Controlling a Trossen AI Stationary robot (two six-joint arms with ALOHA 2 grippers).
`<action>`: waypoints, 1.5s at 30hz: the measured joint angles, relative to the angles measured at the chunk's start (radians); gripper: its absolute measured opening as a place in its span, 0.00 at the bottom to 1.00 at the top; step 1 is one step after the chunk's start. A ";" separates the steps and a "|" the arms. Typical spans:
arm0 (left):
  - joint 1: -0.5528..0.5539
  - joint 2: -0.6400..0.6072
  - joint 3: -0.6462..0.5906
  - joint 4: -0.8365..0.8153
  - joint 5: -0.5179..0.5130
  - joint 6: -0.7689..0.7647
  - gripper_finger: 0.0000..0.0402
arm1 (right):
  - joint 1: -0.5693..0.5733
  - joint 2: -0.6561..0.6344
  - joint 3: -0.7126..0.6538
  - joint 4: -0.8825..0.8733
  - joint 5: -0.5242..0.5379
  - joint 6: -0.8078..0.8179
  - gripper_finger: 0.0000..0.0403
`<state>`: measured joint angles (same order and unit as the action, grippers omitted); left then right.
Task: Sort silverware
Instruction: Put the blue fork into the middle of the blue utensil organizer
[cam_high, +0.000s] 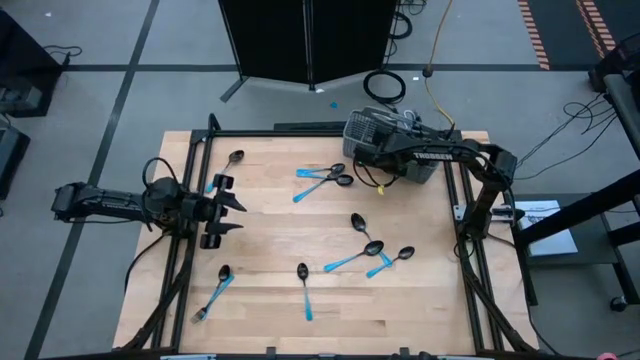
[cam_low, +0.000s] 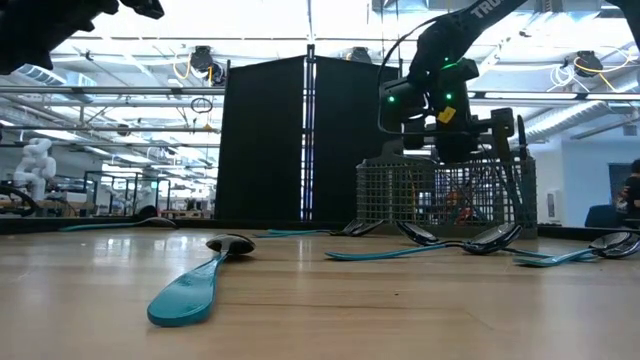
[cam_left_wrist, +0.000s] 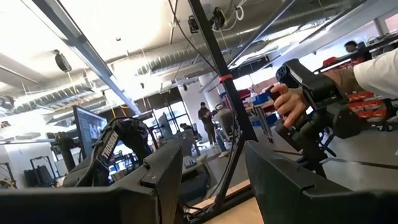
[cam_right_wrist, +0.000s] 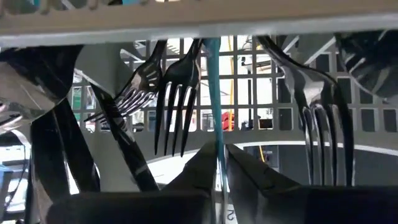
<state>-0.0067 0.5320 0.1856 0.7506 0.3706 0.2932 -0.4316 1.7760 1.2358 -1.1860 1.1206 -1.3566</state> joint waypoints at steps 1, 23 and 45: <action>0.000 0.000 0.000 0.000 0.000 0.000 0.43 | 0.000 0.000 0.000 0.000 0.000 0.010 0.08; 0.000 0.000 0.000 -0.008 -0.007 0.000 0.43 | 0.023 -0.001 0.203 -0.124 -0.067 0.074 0.17; -0.021 0.032 0.075 -0.538 -0.208 -0.420 0.43 | 0.304 -0.003 0.485 0.151 -1.235 1.002 0.17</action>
<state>-0.0277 0.5637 0.2608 0.2130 0.1625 -0.1273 -0.1277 1.7733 1.7206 -1.0355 -0.1141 -0.3546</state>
